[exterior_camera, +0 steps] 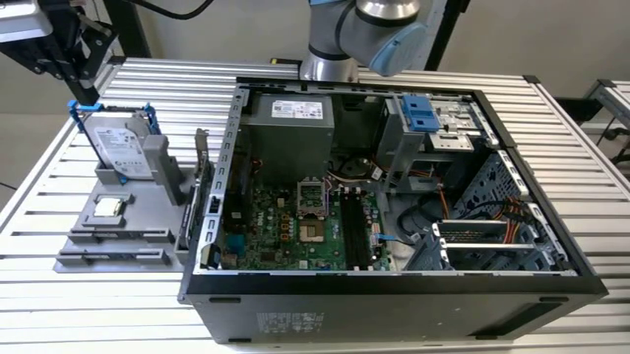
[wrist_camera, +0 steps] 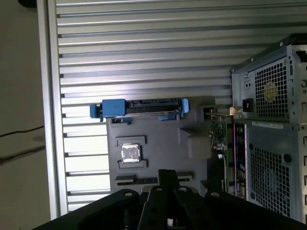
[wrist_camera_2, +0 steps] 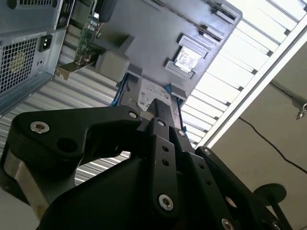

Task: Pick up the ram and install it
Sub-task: 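Reach for the ram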

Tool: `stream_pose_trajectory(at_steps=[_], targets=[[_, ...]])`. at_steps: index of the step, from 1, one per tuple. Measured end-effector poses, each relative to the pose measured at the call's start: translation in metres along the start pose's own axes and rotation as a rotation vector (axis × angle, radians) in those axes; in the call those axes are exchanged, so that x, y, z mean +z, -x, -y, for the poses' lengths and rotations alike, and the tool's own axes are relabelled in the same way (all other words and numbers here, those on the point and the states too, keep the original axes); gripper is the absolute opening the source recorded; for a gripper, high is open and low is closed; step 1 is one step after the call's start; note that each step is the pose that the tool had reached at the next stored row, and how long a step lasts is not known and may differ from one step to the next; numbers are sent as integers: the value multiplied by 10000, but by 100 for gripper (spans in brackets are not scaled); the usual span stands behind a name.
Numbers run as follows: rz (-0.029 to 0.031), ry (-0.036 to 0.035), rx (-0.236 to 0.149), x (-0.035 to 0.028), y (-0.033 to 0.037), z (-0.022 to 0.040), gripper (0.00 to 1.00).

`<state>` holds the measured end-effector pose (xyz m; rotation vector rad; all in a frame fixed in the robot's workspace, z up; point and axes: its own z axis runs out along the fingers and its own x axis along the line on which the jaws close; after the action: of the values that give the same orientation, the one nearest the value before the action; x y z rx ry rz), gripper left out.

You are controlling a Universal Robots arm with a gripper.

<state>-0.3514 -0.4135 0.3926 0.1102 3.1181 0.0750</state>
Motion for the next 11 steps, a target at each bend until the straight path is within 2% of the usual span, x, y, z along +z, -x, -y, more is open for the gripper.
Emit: stream_pose_trajectory(at_steps=[11], targets=[[0,0,0,-12,19,268,0]])
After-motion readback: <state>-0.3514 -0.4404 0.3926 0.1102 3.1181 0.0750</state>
